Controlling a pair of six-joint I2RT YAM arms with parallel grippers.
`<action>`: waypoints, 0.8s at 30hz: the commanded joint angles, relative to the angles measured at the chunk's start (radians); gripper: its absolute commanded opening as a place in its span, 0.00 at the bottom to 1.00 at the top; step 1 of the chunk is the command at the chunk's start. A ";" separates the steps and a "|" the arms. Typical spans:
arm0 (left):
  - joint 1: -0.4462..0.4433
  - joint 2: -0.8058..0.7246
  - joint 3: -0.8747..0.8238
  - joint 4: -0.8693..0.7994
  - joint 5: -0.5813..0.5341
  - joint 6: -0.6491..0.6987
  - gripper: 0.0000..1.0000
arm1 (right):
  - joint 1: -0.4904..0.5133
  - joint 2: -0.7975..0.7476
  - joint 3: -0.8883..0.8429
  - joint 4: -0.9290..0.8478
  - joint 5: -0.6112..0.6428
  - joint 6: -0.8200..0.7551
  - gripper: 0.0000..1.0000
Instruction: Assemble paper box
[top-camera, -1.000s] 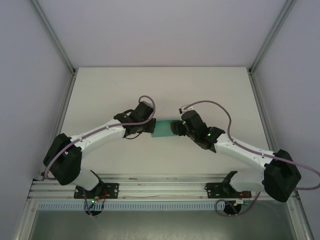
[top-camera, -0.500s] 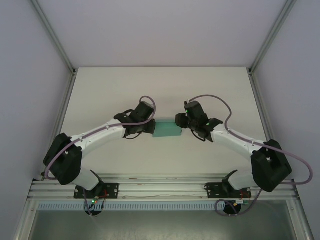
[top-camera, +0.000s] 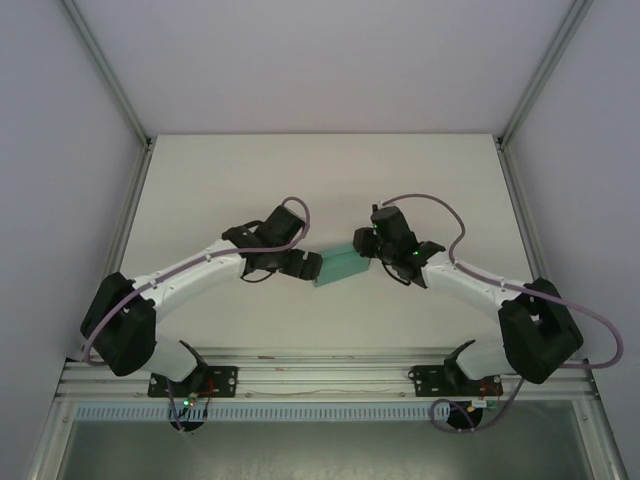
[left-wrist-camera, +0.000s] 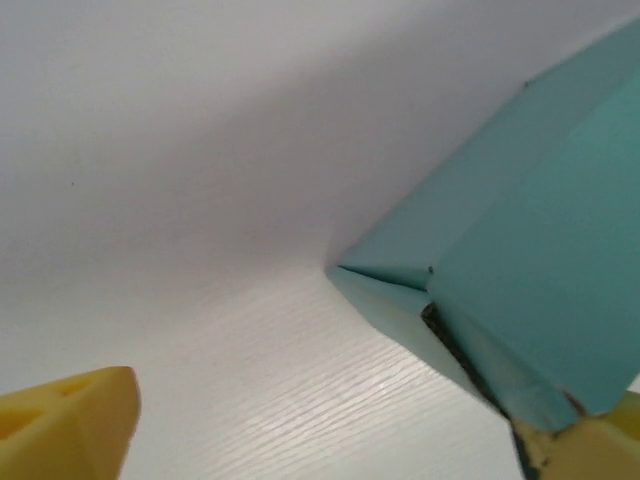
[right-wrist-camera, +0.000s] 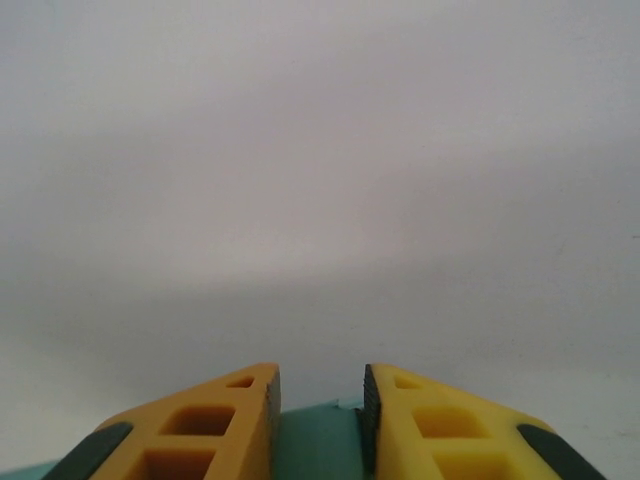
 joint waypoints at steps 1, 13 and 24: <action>0.007 -0.053 0.011 0.011 0.063 0.017 1.00 | 0.005 0.024 -0.062 -0.088 0.020 0.006 0.27; 0.068 -0.079 0.000 0.112 0.128 -0.117 1.00 | 0.006 0.001 -0.143 0.006 0.012 0.006 0.23; 0.126 -0.031 -0.127 0.265 0.315 -0.144 0.82 | 0.006 0.000 -0.139 -0.009 0.025 0.013 0.23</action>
